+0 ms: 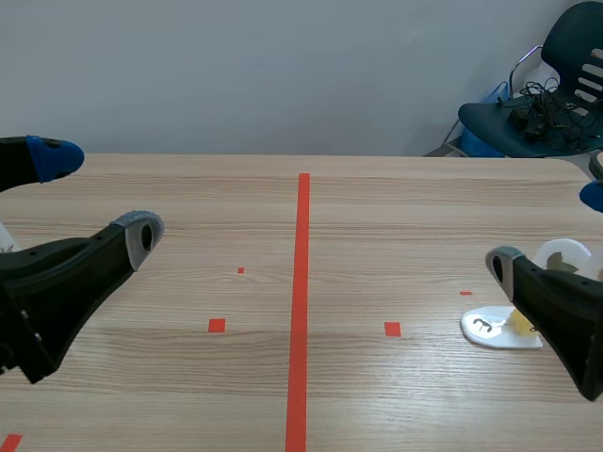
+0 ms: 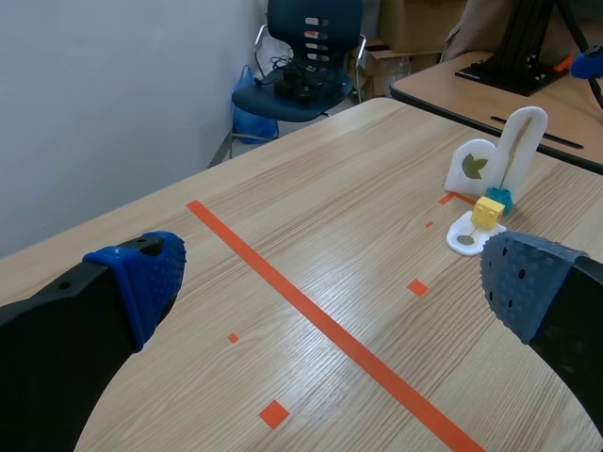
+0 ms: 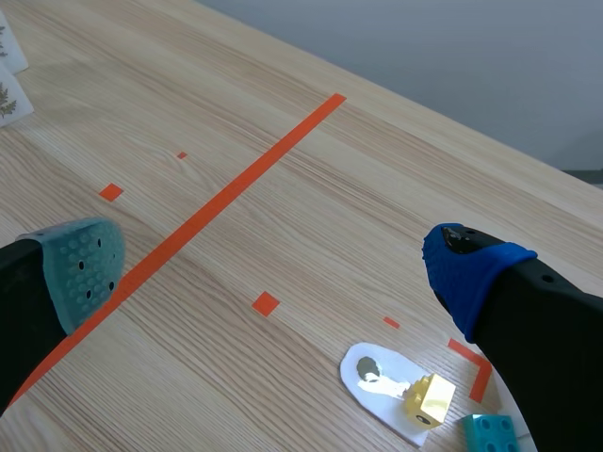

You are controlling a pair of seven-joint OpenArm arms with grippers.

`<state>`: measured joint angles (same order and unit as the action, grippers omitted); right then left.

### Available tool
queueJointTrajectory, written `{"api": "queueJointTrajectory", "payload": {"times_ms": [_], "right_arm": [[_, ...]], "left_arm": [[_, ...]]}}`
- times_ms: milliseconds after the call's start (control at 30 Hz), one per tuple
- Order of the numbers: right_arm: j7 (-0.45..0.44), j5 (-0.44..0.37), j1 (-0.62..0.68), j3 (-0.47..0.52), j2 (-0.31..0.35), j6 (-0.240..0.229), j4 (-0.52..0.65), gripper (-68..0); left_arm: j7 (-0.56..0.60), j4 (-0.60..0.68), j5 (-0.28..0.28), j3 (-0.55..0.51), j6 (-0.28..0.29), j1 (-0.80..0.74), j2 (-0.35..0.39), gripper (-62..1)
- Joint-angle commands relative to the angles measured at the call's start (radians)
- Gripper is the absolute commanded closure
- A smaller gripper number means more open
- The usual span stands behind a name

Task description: Do the leaf sorting experiment

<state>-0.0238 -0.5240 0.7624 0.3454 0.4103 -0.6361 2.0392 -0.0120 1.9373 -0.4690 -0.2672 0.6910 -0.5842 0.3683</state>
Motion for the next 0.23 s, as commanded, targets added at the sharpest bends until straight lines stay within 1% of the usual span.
{"api": "queueJointTrajectory", "payload": {"times_ms": [0, 133, 200], "right_arm": [[-0.019, -0.011, -0.012, 0.008, 0.008, 0.001, 0.0, -67.9], [-0.019, -0.011, -0.012, 0.008, 0.008, 0.001, 0.0, -67.9], [-0.019, -0.011, -0.012, 0.008, 0.008, 0.008, 0.0, -67.9]], "left_arm": [[0.011, 0.005, -0.01, -0.002, 0.004, 0.005, -0.007, -62.3], [0.011, 0.005, -0.01, -0.002, 0.004, 0.005, -0.007, -62.3], [0.011, 0.005, -0.01, -0.002, 0.004, 0.005, -0.007, -62.3]]}}
